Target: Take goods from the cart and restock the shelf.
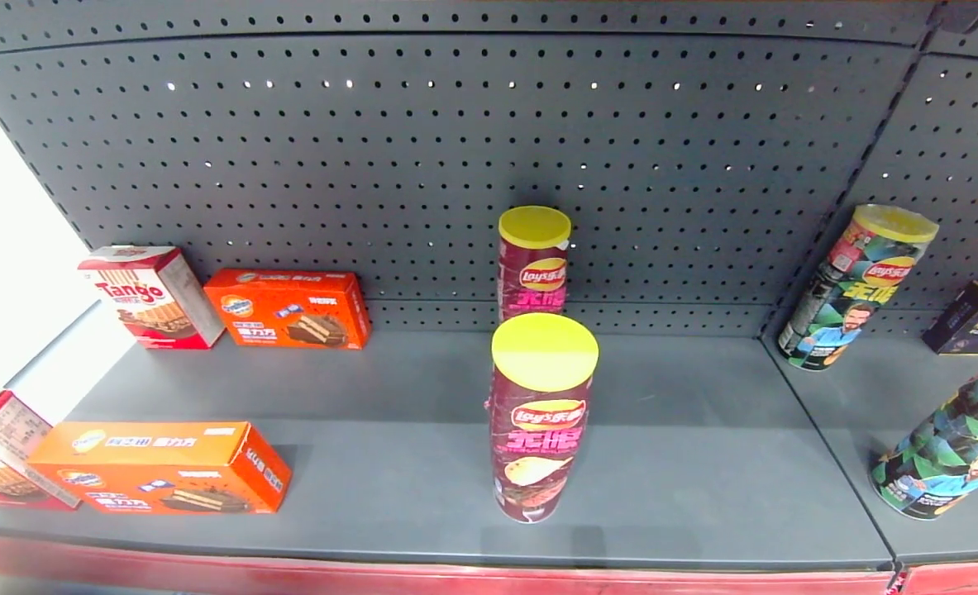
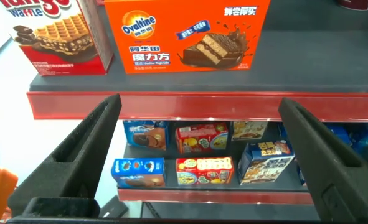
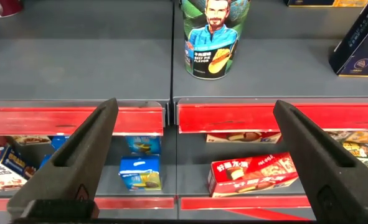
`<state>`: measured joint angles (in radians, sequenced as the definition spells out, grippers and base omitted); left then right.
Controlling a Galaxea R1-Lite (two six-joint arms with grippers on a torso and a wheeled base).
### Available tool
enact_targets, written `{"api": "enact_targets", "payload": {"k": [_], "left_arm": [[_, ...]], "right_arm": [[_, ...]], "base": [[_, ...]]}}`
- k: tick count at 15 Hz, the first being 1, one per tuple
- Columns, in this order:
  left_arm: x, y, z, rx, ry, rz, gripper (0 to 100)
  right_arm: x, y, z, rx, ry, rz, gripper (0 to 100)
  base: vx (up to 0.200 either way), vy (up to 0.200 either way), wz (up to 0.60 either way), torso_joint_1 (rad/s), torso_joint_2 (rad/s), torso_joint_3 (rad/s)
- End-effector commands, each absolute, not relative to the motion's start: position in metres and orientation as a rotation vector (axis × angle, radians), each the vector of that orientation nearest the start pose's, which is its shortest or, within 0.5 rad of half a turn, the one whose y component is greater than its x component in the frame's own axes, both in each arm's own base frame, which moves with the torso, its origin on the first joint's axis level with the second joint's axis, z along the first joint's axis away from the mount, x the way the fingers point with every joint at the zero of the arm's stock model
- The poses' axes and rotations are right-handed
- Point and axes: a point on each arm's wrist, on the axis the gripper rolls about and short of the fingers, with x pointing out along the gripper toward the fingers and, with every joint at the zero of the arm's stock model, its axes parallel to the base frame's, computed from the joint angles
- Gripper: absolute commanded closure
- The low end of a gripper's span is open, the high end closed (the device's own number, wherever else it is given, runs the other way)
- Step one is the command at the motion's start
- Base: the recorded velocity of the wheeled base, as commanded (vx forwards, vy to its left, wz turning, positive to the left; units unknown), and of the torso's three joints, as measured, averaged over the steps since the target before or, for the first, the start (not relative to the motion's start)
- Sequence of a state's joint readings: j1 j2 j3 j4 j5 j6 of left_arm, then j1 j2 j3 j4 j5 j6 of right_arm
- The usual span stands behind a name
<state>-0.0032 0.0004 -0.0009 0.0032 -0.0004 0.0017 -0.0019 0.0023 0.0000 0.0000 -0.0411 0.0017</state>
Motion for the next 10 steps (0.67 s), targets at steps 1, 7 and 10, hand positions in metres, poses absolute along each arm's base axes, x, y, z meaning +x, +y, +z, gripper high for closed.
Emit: {"api": "enact_targets", "payload": {"k": [1, 7, 10], "left_arm": [[-0.0229, 0.0, 0.0756, 0.002, 0.002, -0.005, 0], [-0.0228, 0.0, 0.0752, 0.002, 0.003, -0.005, 0], [-0.0228, 0.0001, 0.0752, 0.0, 0.003, -0.003, 0]], "right_arm": [[-0.0225, -0.0009, 0.0756, 0.001, 0.005, -0.043, 0], [-0.0225, -0.0009, 0.0756, 0.003, 0.005, -0.043, 0], [-0.0225, -0.0009, 0.0756, 0.001, 0.005, -0.043, 0]], "base": [[0.0, 0.0, 0.0, 0.0, 0.0, 0.0], [0.0, 0.0, 0.0, 0.0, 0.0, 0.0], [0.0, 0.0, 0.0, 0.0, 0.0, 0.0]]}}
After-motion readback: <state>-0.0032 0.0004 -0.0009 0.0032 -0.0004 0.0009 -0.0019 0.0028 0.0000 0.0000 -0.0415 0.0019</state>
